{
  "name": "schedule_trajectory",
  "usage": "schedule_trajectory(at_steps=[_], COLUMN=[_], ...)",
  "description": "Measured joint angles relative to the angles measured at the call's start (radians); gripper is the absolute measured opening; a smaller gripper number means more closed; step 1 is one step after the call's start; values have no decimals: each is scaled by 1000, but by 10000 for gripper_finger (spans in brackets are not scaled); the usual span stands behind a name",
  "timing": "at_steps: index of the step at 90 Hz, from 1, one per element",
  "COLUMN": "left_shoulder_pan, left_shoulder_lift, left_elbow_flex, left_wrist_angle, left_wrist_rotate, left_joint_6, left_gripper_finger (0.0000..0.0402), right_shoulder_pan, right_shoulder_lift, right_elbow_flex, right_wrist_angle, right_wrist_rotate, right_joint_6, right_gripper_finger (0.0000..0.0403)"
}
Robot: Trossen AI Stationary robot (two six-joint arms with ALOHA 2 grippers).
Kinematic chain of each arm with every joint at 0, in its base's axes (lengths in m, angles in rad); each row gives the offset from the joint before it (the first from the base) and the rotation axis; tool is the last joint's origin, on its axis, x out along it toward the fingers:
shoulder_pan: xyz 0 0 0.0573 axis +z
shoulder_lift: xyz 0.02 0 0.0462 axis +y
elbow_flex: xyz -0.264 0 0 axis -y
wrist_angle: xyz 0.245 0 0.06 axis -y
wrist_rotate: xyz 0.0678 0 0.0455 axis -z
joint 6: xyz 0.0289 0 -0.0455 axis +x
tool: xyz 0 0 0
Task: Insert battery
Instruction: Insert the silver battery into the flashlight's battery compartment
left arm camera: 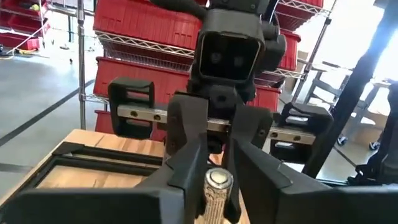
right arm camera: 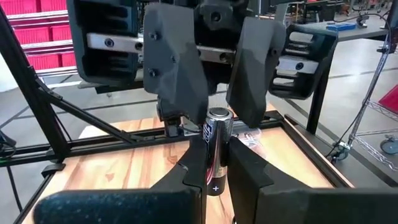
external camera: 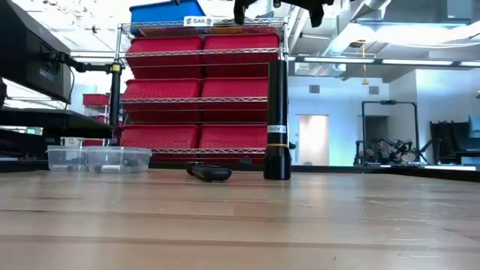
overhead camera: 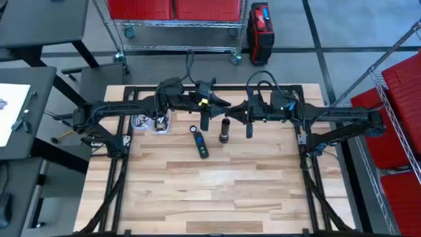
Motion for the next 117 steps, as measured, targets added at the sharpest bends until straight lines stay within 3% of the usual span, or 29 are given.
schedule_trajectory(at_steps=[33, 49, 71, 86, 104, 117], left_shoulder_pan=[-2, -2, -5, -7, -9, -8], left_shoulder_lift=[0, 0, -1, -3, -2, -3], left_elbow_flex=[0, 0, 1, 1, 1, 2], left_wrist_angle=[-39, -39, -34, -33, -20, -19], left_wrist_rotate=[0, 2, 3, 2, 6, 6], left_joint_6=[39, 45, 25, 28, 30, 35], left_gripper_finger=[78, 24, 22, 22, 22, 23], right_shoulder_pan=[0, 0, 0, 0, -1, -9], right_shoulder_lift=[1, 1, 2, 20, 29, 29], right_elbow_flex=[-1, -1, -3, -3, -3, -3], right_wrist_angle=[-1, -1, 33, 61, 96, 103], right_wrist_rotate=[0, -1, -2, -3, 0, -1], right_joint_6=[-2, 5, 9, 9, 9, 7], right_gripper_finger=[25, 26, 103, 125, 109, 55])
